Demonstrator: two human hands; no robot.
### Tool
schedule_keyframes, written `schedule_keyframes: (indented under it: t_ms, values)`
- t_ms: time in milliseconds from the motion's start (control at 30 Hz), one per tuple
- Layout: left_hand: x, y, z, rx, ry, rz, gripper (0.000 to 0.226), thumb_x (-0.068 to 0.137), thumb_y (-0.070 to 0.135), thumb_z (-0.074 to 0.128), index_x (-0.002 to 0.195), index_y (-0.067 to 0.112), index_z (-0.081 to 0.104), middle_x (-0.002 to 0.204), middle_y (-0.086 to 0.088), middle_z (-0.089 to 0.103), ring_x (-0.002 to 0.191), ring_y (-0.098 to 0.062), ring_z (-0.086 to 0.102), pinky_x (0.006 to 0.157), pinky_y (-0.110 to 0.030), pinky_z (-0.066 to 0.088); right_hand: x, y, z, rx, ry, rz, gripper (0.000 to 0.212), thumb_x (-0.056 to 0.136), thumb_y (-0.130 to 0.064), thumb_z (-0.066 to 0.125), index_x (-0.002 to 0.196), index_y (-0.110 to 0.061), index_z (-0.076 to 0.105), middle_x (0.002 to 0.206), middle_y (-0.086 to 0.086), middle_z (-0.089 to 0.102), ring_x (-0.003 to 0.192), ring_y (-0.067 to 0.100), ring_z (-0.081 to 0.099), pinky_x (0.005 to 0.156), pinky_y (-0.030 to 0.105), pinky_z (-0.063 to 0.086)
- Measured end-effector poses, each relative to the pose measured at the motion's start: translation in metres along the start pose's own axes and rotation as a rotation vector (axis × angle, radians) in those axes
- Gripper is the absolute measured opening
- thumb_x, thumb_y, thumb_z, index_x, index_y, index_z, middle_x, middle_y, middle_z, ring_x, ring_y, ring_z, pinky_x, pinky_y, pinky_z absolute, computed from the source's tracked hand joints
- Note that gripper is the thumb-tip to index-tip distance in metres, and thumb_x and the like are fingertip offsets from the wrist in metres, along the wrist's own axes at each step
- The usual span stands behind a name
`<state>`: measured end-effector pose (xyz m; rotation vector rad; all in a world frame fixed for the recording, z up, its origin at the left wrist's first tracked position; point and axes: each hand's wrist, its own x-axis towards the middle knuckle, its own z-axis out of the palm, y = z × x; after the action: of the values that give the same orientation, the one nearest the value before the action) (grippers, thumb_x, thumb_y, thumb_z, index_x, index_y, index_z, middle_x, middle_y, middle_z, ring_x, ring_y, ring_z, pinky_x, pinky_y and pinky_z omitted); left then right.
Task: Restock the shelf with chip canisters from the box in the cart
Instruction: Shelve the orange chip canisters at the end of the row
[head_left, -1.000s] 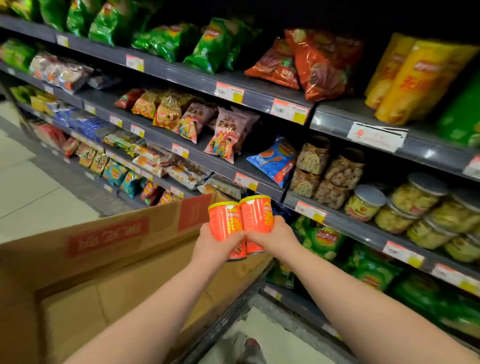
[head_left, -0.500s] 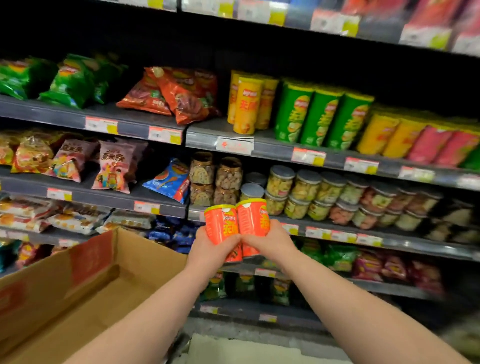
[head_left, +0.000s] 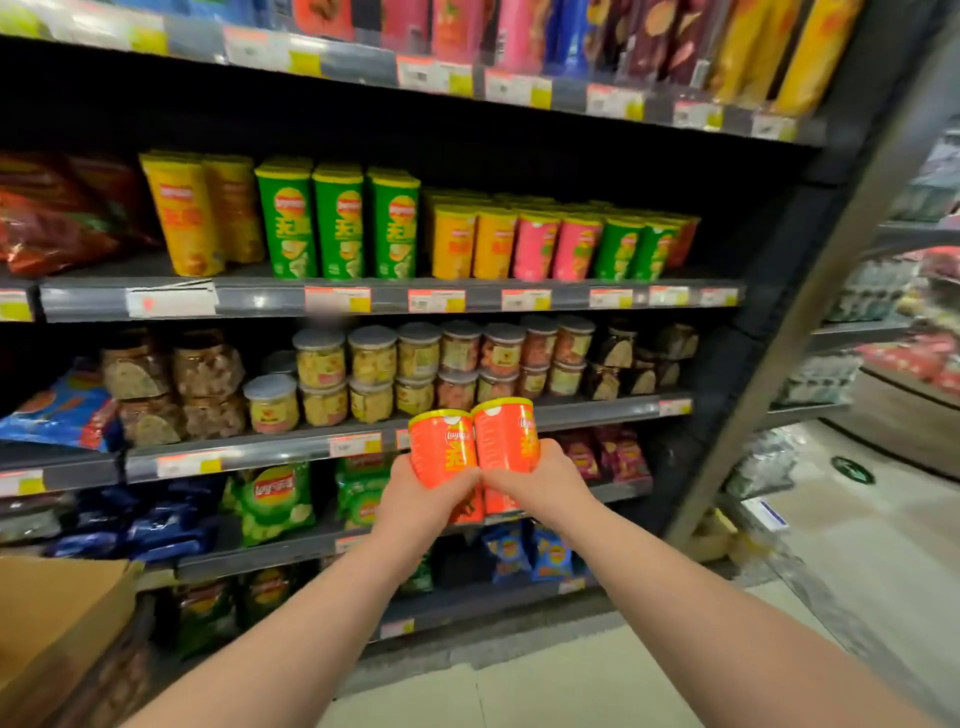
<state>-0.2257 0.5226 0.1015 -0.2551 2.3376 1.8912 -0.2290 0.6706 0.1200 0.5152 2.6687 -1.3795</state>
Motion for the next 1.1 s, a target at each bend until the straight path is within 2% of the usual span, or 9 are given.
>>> schedule_keyframes:
  t_ms: [100, 200, 333, 400, 600, 700, 800, 933, 1100]
  values:
    - [-0.012, 0.010, 0.048, 0.021, -0.033, 0.033, 0.058, 0.073, 0.043, 0.077, 0.115, 0.020, 0.044, 0.100, 0.003, 0.059, 0.090, -0.016, 0.060, 0.076, -0.031, 0.047, -0.004, 0.028, -0.043, -0.003, 0.053, 0.014, 0.082, 0.043, -0.064, 0.071, 0.112, -0.021, 0.055, 0.099, -0.005, 0.065, 0.090, 0.013, 0.064, 0.082, 0.036, 0.054]
    - [-0.021, 0.019, 0.088, 0.027, -0.060, 0.044, 0.064, 0.070, 0.047, 0.077, 0.118, 0.018, 0.047, 0.104, 0.001, 0.061, 0.091, -0.016, 0.061, 0.077, -0.032, 0.049, -0.012, 0.050, -0.082, 0.004, 0.101, 0.018, 0.079, 0.051, -0.060, 0.075, 0.113, -0.018, 0.050, 0.102, -0.003, 0.062, 0.097, 0.017, 0.062, 0.079, 0.033, 0.051]
    - [-0.033, 0.030, 0.128, 0.039, -0.114, 0.061, 0.070, 0.063, 0.052, 0.078, 0.118, 0.018, 0.050, 0.104, 0.002, 0.063, 0.091, -0.016, 0.062, 0.083, -0.035, 0.052, -0.017, 0.076, -0.120, 0.026, 0.142, 0.036, 0.077, 0.061, -0.053, 0.077, 0.119, -0.017, 0.041, 0.111, 0.000, 0.058, 0.104, 0.019, 0.058, 0.089, 0.036, 0.050]
    - [-0.035, 0.034, 0.141, 0.050, -0.130, 0.078, 0.063, 0.067, 0.047, 0.079, 0.116, 0.019, 0.051, 0.102, 0.002, 0.063, 0.092, -0.016, 0.063, 0.085, -0.037, 0.052, -0.017, 0.085, -0.133, 0.038, 0.156, 0.035, 0.078, 0.062, -0.052, 0.077, 0.122, -0.016, 0.041, 0.112, 0.000, 0.057, 0.104, 0.019, 0.058, 0.091, 0.038, 0.049]
    - [-0.023, 0.052, 0.180, 0.083, -0.204, 0.108, 0.073, 0.062, 0.054, 0.078, 0.118, 0.021, 0.045, 0.104, 0.003, 0.060, 0.095, -0.018, 0.062, 0.090, -0.043, 0.052, -0.005, 0.101, -0.166, 0.087, 0.223, 0.054, 0.075, 0.065, -0.049, 0.078, 0.121, -0.016, 0.040, 0.102, -0.003, 0.054, 0.097, 0.017, 0.057, 0.089, 0.036, 0.050]
    - [-0.009, 0.061, 0.203, 0.070, -0.259, 0.105, 0.080, 0.058, 0.058, 0.077, 0.121, 0.021, 0.045, 0.106, 0.002, 0.061, 0.095, -0.018, 0.063, 0.089, -0.043, 0.053, 0.005, 0.107, -0.186, 0.095, 0.240, 0.057, 0.070, 0.071, -0.045, 0.077, 0.122, -0.016, 0.039, 0.098, -0.004, 0.051, 0.093, 0.016, 0.054, 0.085, 0.033, 0.048]
    - [0.013, 0.070, 0.228, 0.049, -0.296, 0.120, 0.073, 0.066, 0.052, 0.077, 0.122, 0.021, 0.043, 0.106, 0.003, 0.060, 0.096, -0.017, 0.062, 0.091, -0.042, 0.052, 0.024, 0.112, -0.205, 0.079, 0.275, 0.066, 0.071, 0.071, -0.046, 0.076, 0.124, -0.016, 0.039, 0.100, -0.004, 0.051, 0.093, 0.015, 0.054, 0.080, 0.031, 0.047]
    - [0.047, 0.089, 0.256, 0.023, -0.333, 0.156, 0.065, 0.073, 0.046, 0.076, 0.120, 0.021, 0.039, 0.105, 0.005, 0.056, 0.098, -0.017, 0.059, 0.088, -0.035, 0.049, 0.063, 0.109, -0.228, 0.054, 0.337, 0.061, 0.070, 0.070, -0.049, 0.075, 0.121, -0.018, 0.040, 0.090, -0.011, 0.049, 0.078, 0.005, 0.051, 0.063, 0.023, 0.042]
    - [0.105, 0.117, 0.274, 0.014, -0.352, 0.196, 0.070, 0.072, 0.048, 0.076, 0.127, 0.021, 0.043, 0.111, 0.001, 0.060, 0.098, -0.018, 0.061, 0.088, -0.039, 0.052, 0.120, 0.089, -0.249, 0.066, 0.356, 0.060, 0.068, 0.070, -0.048, 0.076, 0.120, -0.019, 0.040, 0.096, -0.008, 0.054, 0.085, 0.010, 0.056, 0.071, 0.026, 0.046]
